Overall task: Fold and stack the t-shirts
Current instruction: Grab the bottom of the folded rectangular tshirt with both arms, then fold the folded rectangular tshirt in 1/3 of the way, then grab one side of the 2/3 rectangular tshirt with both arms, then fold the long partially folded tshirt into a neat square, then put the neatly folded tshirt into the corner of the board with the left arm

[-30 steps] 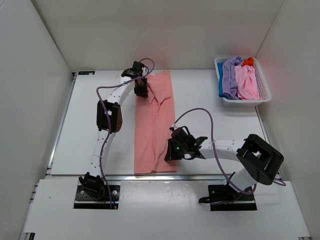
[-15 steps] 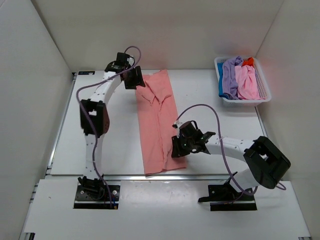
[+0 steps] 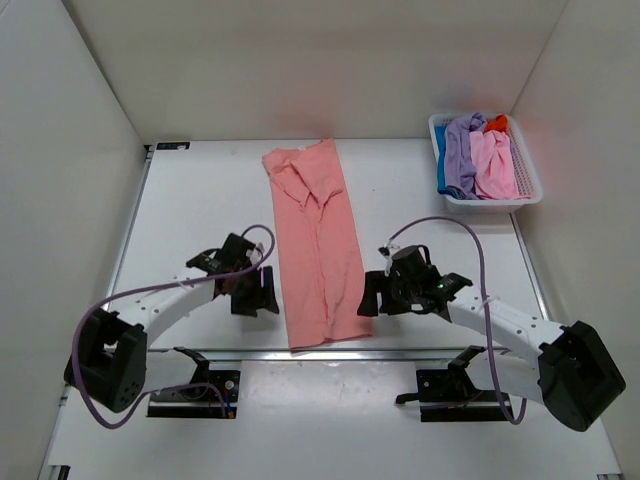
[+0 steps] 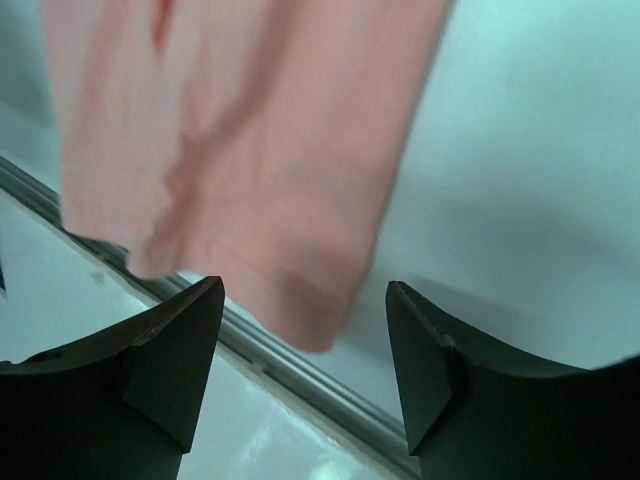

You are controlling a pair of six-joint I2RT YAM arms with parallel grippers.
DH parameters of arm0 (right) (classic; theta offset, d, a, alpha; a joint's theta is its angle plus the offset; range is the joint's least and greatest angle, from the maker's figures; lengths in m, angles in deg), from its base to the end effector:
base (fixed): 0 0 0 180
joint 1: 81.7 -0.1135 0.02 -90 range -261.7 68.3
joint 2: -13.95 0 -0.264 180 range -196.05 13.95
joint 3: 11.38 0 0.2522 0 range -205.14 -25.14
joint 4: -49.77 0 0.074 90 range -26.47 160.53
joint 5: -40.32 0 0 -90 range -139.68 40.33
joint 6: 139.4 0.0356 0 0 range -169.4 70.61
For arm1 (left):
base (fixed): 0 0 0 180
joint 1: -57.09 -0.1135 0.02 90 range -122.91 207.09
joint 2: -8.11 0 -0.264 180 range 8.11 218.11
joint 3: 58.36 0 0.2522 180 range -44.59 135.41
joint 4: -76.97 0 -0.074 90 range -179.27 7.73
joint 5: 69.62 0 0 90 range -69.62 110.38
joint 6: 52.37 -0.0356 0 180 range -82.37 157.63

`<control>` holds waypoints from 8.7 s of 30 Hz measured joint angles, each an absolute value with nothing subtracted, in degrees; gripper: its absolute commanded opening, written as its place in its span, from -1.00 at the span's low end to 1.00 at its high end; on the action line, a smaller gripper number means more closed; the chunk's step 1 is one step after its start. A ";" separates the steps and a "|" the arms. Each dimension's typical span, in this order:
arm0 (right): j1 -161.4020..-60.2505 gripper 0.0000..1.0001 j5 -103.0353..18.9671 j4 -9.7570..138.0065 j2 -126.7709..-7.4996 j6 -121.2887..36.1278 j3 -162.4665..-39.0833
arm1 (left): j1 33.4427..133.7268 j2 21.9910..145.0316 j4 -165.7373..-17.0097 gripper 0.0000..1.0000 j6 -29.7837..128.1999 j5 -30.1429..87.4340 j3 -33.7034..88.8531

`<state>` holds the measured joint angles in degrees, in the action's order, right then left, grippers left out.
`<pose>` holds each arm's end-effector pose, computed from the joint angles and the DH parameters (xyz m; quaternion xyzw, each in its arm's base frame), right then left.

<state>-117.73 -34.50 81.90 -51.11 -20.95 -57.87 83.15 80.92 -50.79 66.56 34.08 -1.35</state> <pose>0.1695 0.1348 0.1887 -0.1060 0.9285 0.2830 0.2156 0.1987 -0.1065 0.1963 -0.0017 0.9749 -0.1912 0.1137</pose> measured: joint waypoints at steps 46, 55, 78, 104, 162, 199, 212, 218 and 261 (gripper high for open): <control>-124.55 -1.00 -25.88 86.62 -48.73 -12.88 -48.71 | 99.04 73.77 -55.40 -1.00 85.24 34.32 -16.48; -115.13 -1.00 -21.99 95.60 -61.03 -22.70 -69.28 | 86.12 80.22 -51.71 -1.00 77.86 41.51 -0.87; -99.65 -0.77 -20.03 102.75 -105.14 -39.48 -119.68 | 69.14 120.31 -54.92 -0.29 69.44 48.46 32.33; -97.56 0.22 -21.03 81.48 -81.30 -26.43 -76.03 | 75.76 93.36 -79.55 0.35 88.98 41.51 -8.63; -110.50 -0.99 -21.60 69.22 -68.09 -14.68 -55.36 | 86.62 74.69 -86.66 -1.00 104.06 36.96 -28.89; -94.30 -1.00 -15.39 98.75 -85.45 -24.45 -99.64 | 69.62 105.51 -66.46 -1.00 88.65 51.50 19.79; -90.93 0.18 -25.05 117.94 -132.79 -31.24 -172.99 | 63.52 145.31 -68.08 0.60 91.65 54.08 69.44; -91.50 0.16 -29.58 124.72 -133.69 -33.34 -178.04 | 62.95 145.92 -65.04 0.64 88.37 53.16 64.37; -77.62 0.01 -22.80 107.65 -71.33 -37.56 -114.77 | 65.69 151.76 -26.57 -1.00 60.57 10.71 86.21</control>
